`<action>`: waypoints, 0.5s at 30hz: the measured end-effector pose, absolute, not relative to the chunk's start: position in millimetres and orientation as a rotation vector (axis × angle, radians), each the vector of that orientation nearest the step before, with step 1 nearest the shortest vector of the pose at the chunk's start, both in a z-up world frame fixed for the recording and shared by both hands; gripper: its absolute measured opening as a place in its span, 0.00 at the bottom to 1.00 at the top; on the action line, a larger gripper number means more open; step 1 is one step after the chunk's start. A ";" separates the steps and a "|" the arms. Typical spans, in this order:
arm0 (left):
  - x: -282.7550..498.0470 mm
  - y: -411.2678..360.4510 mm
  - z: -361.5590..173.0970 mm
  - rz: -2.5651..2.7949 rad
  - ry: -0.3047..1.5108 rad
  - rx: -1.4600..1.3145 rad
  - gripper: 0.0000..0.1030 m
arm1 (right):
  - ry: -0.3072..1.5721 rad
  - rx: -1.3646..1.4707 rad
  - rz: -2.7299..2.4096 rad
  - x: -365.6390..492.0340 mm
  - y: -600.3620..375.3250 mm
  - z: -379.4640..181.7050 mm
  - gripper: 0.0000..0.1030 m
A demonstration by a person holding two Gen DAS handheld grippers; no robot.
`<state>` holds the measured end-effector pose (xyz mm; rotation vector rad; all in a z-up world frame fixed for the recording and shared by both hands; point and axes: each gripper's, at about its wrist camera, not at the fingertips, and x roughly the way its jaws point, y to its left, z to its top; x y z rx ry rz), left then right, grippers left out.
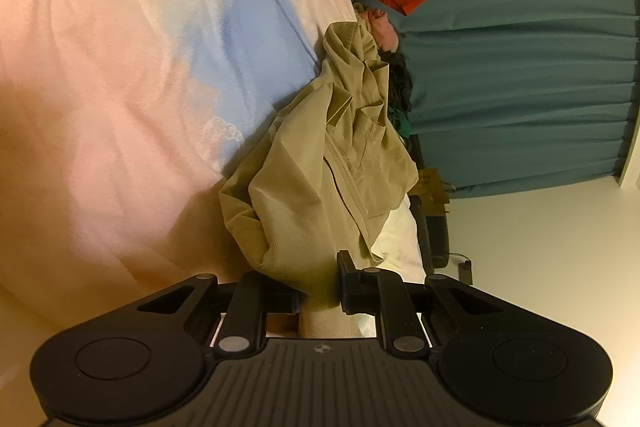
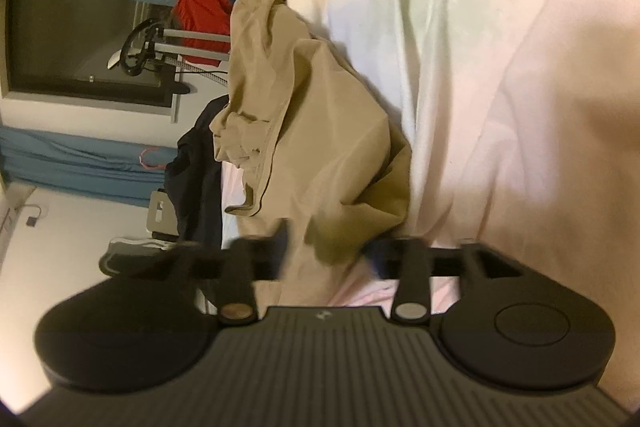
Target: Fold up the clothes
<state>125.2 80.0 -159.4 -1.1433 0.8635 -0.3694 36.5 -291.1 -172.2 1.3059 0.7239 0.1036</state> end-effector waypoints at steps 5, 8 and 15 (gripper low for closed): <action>125.9 79.5 -160.4 -0.365 0.867 -1.141 0.16 | 0.681 1.296 0.105 32.4 -291.6 -165.5 0.50; 125.9 79.6 -161.5 -0.363 0.873 -1.141 0.16 | 0.683 1.270 0.068 30.8 -293.4 -164.8 0.17; 126.4 77.5 -156.3 -0.395 0.863 -1.128 0.16 | 0.623 1.202 0.073 28.0 -292.7 -151.7 0.11</action>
